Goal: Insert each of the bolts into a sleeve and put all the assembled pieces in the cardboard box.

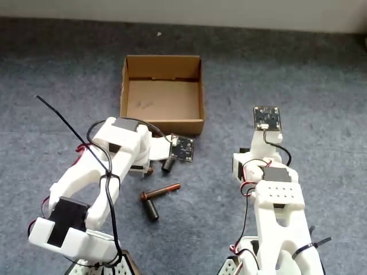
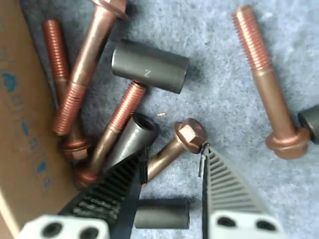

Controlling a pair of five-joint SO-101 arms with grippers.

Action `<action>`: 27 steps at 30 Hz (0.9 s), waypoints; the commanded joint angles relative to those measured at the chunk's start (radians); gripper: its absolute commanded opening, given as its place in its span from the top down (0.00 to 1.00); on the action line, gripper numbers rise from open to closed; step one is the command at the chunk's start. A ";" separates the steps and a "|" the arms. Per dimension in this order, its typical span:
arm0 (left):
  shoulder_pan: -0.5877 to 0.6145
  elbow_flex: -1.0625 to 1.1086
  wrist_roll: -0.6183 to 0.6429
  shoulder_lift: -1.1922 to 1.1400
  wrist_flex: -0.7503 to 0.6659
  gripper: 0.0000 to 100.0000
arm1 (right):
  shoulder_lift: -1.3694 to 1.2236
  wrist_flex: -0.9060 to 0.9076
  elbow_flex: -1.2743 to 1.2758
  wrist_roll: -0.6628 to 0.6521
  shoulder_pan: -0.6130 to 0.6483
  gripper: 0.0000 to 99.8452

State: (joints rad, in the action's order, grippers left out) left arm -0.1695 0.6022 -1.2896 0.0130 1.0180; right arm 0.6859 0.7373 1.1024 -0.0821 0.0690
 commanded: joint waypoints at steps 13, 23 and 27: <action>-0.036 -0.044 0.011 -0.134 -0.071 0.84 | 0.025 -0.018 -0.010 -0.009 -0.007 0.99; -0.085 -0.035 0.008 -0.134 0.061 0.92 | 0.025 -0.018 -0.010 -0.009 -0.007 0.99; -0.133 -0.035 0.011 -0.133 0.127 0.92 | 0.025 -0.018 -0.010 -0.009 -0.007 0.99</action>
State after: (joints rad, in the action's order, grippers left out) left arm -0.2509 0.5562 -1.2789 -0.1082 1.0656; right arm 0.6859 0.7373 1.1024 -0.0821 0.0690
